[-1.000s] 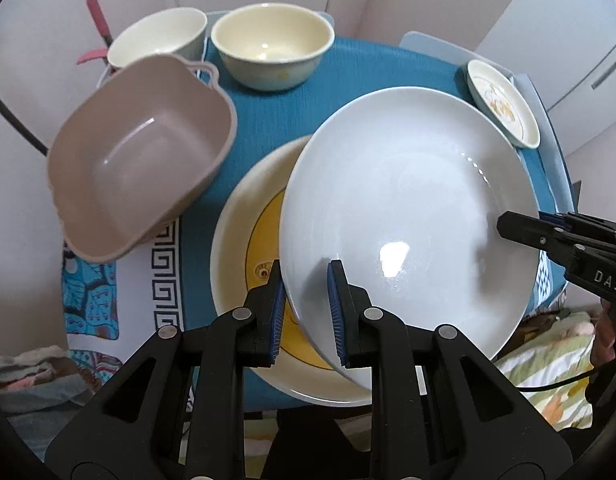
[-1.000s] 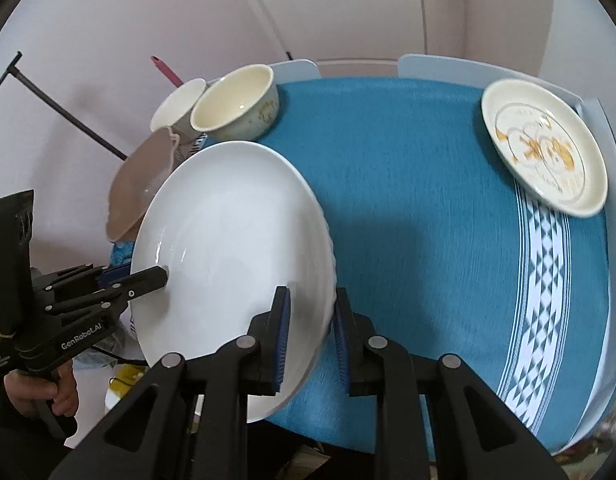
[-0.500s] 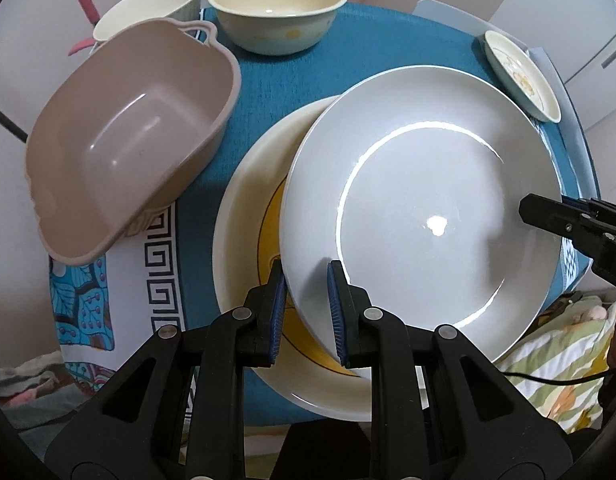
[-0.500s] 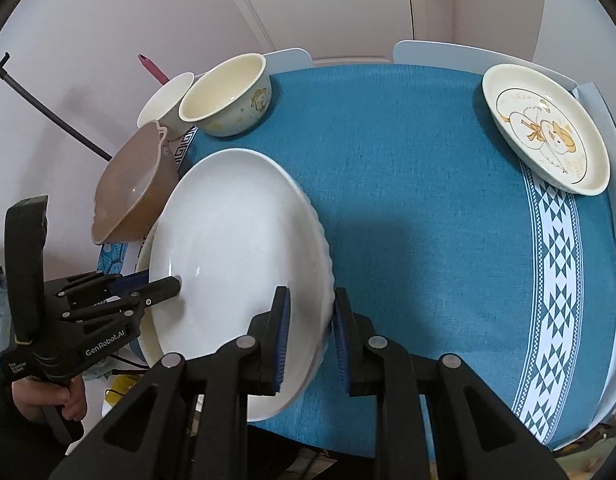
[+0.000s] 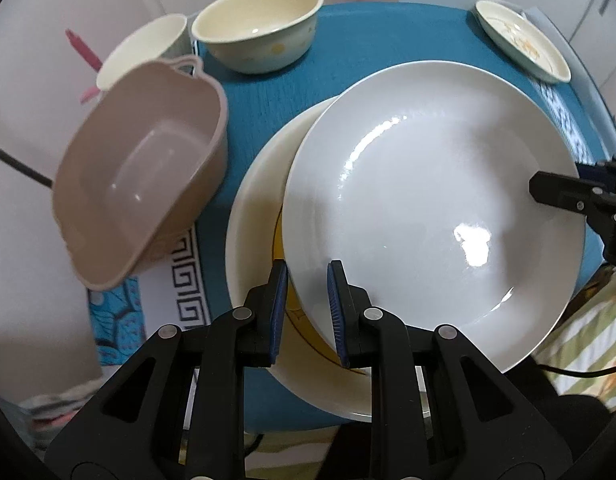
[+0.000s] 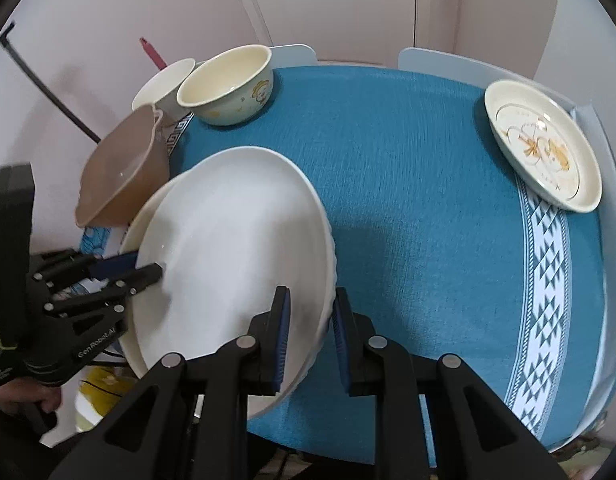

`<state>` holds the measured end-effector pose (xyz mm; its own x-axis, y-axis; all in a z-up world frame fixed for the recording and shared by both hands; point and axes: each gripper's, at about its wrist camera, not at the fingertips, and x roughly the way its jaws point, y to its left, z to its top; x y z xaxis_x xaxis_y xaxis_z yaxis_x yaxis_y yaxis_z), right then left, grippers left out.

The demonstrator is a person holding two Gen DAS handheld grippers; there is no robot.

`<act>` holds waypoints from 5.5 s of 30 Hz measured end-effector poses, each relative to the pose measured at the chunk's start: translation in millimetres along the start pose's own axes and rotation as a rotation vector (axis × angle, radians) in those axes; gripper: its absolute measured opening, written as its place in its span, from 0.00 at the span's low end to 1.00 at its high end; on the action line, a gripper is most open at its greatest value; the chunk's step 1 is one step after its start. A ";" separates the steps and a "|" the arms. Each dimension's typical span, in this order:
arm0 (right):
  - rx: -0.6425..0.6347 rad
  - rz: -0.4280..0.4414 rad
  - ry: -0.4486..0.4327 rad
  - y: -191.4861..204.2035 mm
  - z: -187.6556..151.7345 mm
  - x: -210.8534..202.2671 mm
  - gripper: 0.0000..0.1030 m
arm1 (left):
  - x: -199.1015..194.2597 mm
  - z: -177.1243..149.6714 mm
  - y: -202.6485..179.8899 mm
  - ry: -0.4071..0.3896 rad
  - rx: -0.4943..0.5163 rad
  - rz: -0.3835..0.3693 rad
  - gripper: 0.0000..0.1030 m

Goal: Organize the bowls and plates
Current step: 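Lift the white plate and lower it onto the yellow plate, then open both tools and move them to the small duck-print plate, then grip the rim of the small duck-print plate with both tools, then carry the duck-print plate over and lower it onto the white plate, then settle the duck-print plate on the stack, still gripping its rim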

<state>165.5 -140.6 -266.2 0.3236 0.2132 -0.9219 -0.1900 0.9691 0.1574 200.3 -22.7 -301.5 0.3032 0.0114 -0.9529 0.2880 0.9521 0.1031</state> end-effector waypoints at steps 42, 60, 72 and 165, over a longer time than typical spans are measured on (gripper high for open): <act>0.136 -0.009 -0.203 -41.3 -9.3 -75.3 0.43 | -114.4 42.8 -13.2 -0.314 0.040 -0.130 1.00; 0.583 -0.050 -0.275 -237.3 13.6 -70.3 0.88 | 5.8 264.4 -158.9 -0.156 0.193 -0.420 0.62; 0.687 -0.018 -0.284 -286.1 26.6 -12.4 0.33 | 67.9 291.4 -198.2 -0.072 0.246 -0.391 0.33; -0.051 0.068 -0.092 0.1 -24.2 2.1 0.14 | -21.4 -35.7 39.4 -0.021 -0.266 -0.090 0.17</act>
<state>143.7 -143.0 -276.7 0.3914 0.2907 -0.8731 -0.2603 0.9450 0.1980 172.8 25.4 -287.2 0.3070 -0.0807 -0.9483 0.0673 0.9957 -0.0630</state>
